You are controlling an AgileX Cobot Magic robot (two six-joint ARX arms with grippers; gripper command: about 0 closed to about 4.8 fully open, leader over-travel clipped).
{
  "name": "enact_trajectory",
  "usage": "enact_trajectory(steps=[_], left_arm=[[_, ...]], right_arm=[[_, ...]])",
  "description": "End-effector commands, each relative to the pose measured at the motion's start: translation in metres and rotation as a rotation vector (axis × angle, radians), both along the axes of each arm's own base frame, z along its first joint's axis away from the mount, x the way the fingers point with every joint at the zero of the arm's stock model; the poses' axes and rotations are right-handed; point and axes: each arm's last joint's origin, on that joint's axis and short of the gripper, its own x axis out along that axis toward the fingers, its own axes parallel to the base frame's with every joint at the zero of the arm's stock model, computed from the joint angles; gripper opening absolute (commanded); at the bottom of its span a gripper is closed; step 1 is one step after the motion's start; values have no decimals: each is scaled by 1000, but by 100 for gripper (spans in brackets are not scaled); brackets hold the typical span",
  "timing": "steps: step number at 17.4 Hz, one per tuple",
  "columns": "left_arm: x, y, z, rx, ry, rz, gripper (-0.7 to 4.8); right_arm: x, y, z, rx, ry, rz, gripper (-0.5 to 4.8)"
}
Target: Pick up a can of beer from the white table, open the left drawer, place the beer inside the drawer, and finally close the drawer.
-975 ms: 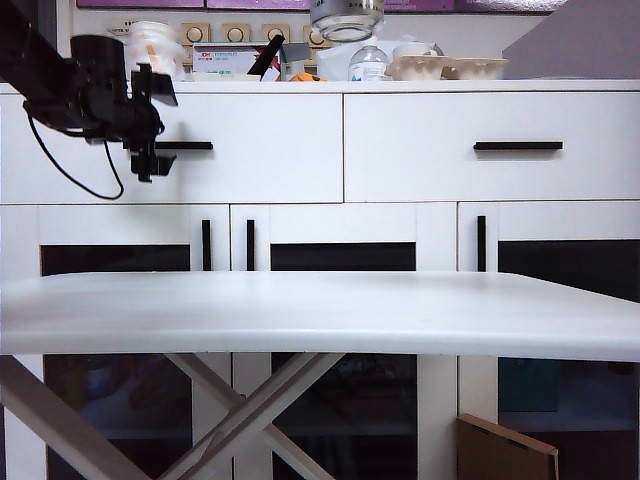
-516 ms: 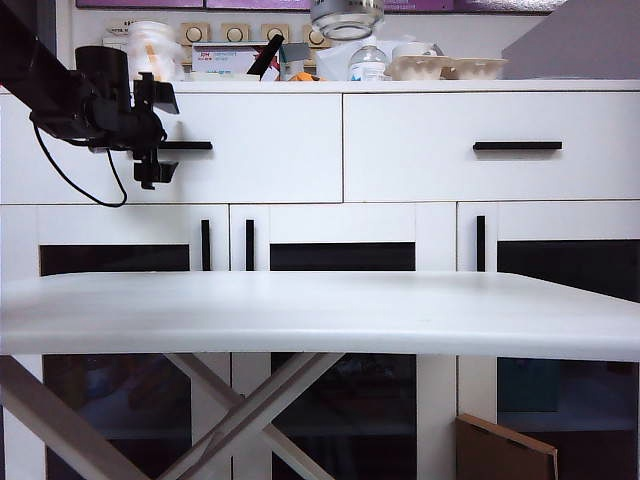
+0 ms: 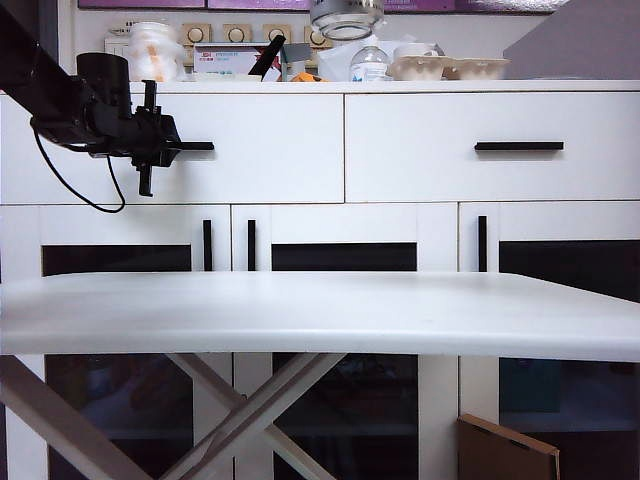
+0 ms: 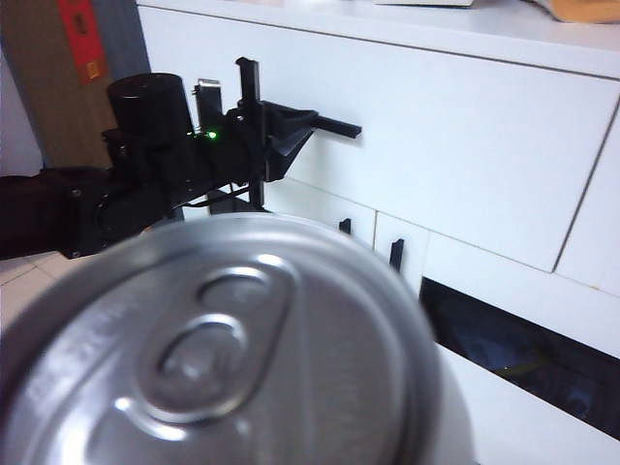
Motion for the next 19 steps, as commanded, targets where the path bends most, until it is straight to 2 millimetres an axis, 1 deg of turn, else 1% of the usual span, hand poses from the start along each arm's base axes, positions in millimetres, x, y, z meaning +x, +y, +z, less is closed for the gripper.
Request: enact_trajectory(steps=[1, 3, 5, 10, 13, 19], left_arm=[[-1, 0, 6, 92, -72, -18, -6], [-1, -1, 8, 111, -104, -19, -6], [-2, -1, 6, 112, -193, -22, -6], [-13, 2, -23, 27, -339, -59, -6], [-18, 1, -29, 37, -344, -111, -6], [-23, 1, -10, 44, -386, -123, -6]], right_arm=[[-3, -2, 15, 56, -74, 3, 40], [-3, -2, 15, 56, -74, 2, 40], [-3, -2, 15, 56, -74, 1, 40], [-3, -3, 15, 55, -74, -5, 40], [-2, -3, 15, 55, -74, -5, 40], [-2, -3, 15, 55, -74, -5, 40]])
